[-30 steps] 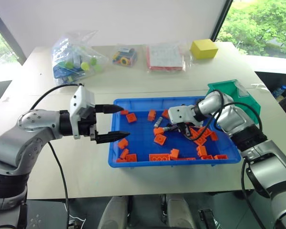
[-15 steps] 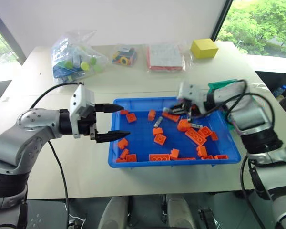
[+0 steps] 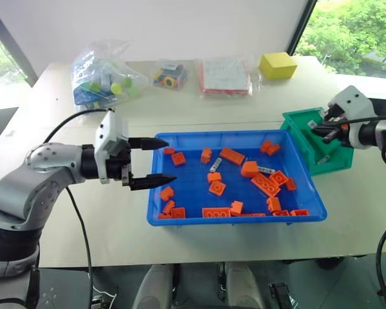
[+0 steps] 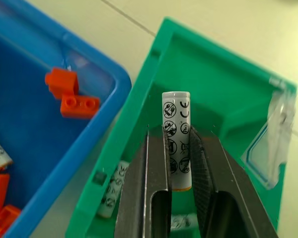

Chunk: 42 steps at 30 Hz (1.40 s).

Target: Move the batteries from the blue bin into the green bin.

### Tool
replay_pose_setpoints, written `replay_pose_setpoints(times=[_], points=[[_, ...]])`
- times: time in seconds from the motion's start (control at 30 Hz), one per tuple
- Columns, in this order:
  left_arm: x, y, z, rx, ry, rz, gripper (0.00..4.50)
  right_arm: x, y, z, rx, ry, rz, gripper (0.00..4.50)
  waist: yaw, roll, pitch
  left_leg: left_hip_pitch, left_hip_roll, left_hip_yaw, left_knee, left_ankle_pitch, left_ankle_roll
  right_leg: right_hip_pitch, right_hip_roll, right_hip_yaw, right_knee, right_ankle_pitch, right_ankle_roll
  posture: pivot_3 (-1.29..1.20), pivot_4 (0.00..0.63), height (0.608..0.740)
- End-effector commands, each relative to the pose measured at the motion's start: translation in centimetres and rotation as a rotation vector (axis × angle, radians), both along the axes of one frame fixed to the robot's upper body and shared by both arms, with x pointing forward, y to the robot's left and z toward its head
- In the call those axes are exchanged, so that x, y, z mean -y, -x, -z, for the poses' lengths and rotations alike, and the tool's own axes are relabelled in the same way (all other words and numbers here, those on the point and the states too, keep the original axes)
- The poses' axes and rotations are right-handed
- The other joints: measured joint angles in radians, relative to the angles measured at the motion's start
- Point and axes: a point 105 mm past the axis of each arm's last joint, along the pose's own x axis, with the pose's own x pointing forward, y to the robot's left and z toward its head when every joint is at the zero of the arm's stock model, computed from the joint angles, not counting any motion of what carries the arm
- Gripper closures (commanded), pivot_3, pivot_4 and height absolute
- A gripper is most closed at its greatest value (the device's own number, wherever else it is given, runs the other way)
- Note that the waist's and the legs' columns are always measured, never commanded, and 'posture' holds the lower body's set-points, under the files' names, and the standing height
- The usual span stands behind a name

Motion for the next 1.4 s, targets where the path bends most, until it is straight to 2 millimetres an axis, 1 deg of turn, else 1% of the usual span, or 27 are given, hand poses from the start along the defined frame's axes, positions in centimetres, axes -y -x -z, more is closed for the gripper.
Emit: replay_pose_setpoints(times=[0.03, 0.1, 0.17, 0.2, 0.3, 0.37, 0.43, 0.47, 0.53, 0.67, 0.83, 0.97, 1.13, 1.27, 1.4], points=[[0.1, 0.1, -0.6, 0.037, -0.001, 0.014, 0.00, 0.1, -0.3, -1.3, 0.066, 0.025, -0.006, 2.04, -0.004, 0.000, 0.000, 0.000, 0.000, 0.000, 0.000, 0.000, 0.000, 0.000, 0.000, 0.000, 0.000, 0.000, 0.000, 0.00, 0.150, 0.692], [0.1, 0.1, -0.6, 0.039, -0.002, 0.010, 0.00, -0.9, -0.6, -2.1, 0.096, 0.021, -0.053, 1.07, -0.007, 0.000, 0.000, 0.000, 0.000, 0.000, 0.000, 0.000, 0.000, 0.000, 0.000, 0.000, 0.000, 0.000, 0.000, 0.00, 0.150, 0.692], [0.0, 0.1, -0.7, 0.040, -0.002, 0.007, 0.00, -2.5, -0.9, -3.3, 0.133, 0.004, -0.125, 1.07, -0.011, 0.000, 0.000, 0.000, 0.000, 0.000, 0.000, 0.000, 0.000, 0.000, 0.000, 0.000, 0.000, 0.000, 0.000, 0.00, 0.150, 0.692], [0.0, 0.1, -0.7, 0.040, -0.002, 0.006, 0.00, -3.6, -1.0, -3.8, 0.146, -0.008, -0.179, 1.07, -0.012, 0.000, 0.000, 0.000, 0.000, 0.000, 0.000, 0.000, 0.000, 0.000, 0.000, 0.000, 0.000, 0.000, 0.000, 0.00, 0.150, 0.692], [0.0, 0.2, -0.6, 0.040, -0.003, 0.005, 0.00, -8.4, -0.9, -4.9, 0.150, -0.018, -0.429, 1.07, -0.013, 0.000, 0.000, 0.000, 0.000, 0.000, 0.000, 0.000, 0.000, 0.000, 0.000, 0.000, 0.000, 0.000, 0.000, 0.00, 0.150, 0.692], [0.0, 0.1, -0.6, 0.042, -0.003, 0.004, 0.00, -12.0, -0.4, -4.3, 0.126, 0.040, -0.645, 1.07, -0.012, 0.000, 0.000, 0.000, 0.000, -0.001, 0.000, 0.000, 0.000, 0.000, 0.000, 0.000, 0.000, 0.000, 0.000, 0.00, 0.150, 0.692], [0.0, 0.0, -0.7, 0.045, -0.003, 0.002, 0.00, -14.5, 0.2, -3.3, 0.098, 0.111, -0.826, 1.07, -0.012, 0.000, 0.000, 0.000, 0.000, -0.001, 0.000, 0.000, 0.000, 0.000, 0.000, 0.000, 0.000, 0.000, 0.000, 0.00, 0.150, 0.692], [0.0, 0.0, -0.7, 0.047, -0.004, 0.001, 0.00, -15.4, 0.4, -2.5, 0.075, 0.169, -0.914, 1.07, -0.012, 0.000, 0.000, 0.000, 0.000, -0.001, 0.000, 0.000, 0.000, 0.000, 0.000, 0.000, 0.000, 0.000, 0.000, 0.00, 0.150, 0.692], [0.0, 0.0, -0.8, 0.052, -0.004, -0.001, 0.00, -16.7, 0.1, -0.5, 0.021, 0.284, -1.036, 1.07, -0.009, 0.000, 0.000, 0.000, 0.000, -0.001, 0.000, 0.000, 0.000, 0.001, 0.000, 0.000, 0.000, 0.000, 0.000, 0.00, 0.150, 0.692], [-0.4, 0.4, -0.9, 0.058, -0.007, -0.020, 0.00, -18.2, -0.5, 2.0, -0.052, 0.417, -1.191, 1.07, -0.011, 0.000, 0.000, 0.000, -0.001, -0.001, 0.001, 0.000, 0.000, 0.001, 0.000, 0.000, 0.000, 0.000, 0.001, 0.00, 0.150, 0.692], [-0.9, 0.9, -0.9, 0.063, -0.009, -0.058, 0.00, -19.8, -1.3, 3.6, -0.071, 0.501, -1.293, 1.07, -0.017, 0.000, 0.000, 0.000, -0.001, -0.002, 0.000, 0.001, -0.001, 0.000, 0.001, 0.000, 0.000, 0.000, 0.000, 0.00, 0.150, 0.692], [-1.1, 1.4, -0.9, 0.063, -0.012, -0.076, 0.00, -20.1, -1.4, 4.9, -0.086, 0.551, -1.360, 1.07, -0.016, 0.000, 0.000, 0.001, -0.001, -0.003, 0.000, 0.001, -0.002, 0.000, 0.001, 0.000, 0.001, 0.000, 0.000, 0.00, 0.150, 0.692], [-1.2, 1.9, -0.7, 0.057, -0.019, -0.083, 0.00, -20.6, -1.7, 6.0, -0.081, 0.558, -1.380, 1.07, -0.014, 0.000, 0.000, 0.000, -0.001, -0.003, 0.000, 0.001, -0.002, 0.000, 0.001, 0.000, 0.001, 0.000, 0.000, 0.00, 0.150, 0.692], [-1.3, 2.0, -0.7, 0.056, -0.021, -0.088, 0.00, -21.4, -2.0, 6.7, -0.062, 0.540, -1.376, 1.07, -0.017, 0.000, 0.000, 0.001, -0.001, -0.003, 0.000, 0.001, -0.003, 0.000, 0.001, 0.001, 0.002, 0.000, 0.000, 0.00, 0.150, 0.692], [-1.3, 1.9, -0.8, 0.057, -0.021, -0.091, 0.00, -21.5, -2.2, 7.4, -0.074, 0.528, -1.358, 1.07, -0.017, 0.000, 0.000, 0.002, -0.001, -0.003, 0.000, 0.002, -0.003, 0.000, 0.002, 0.001, 0.003, 0.000, 0.000, 0.00, 0.150, 0.692]])
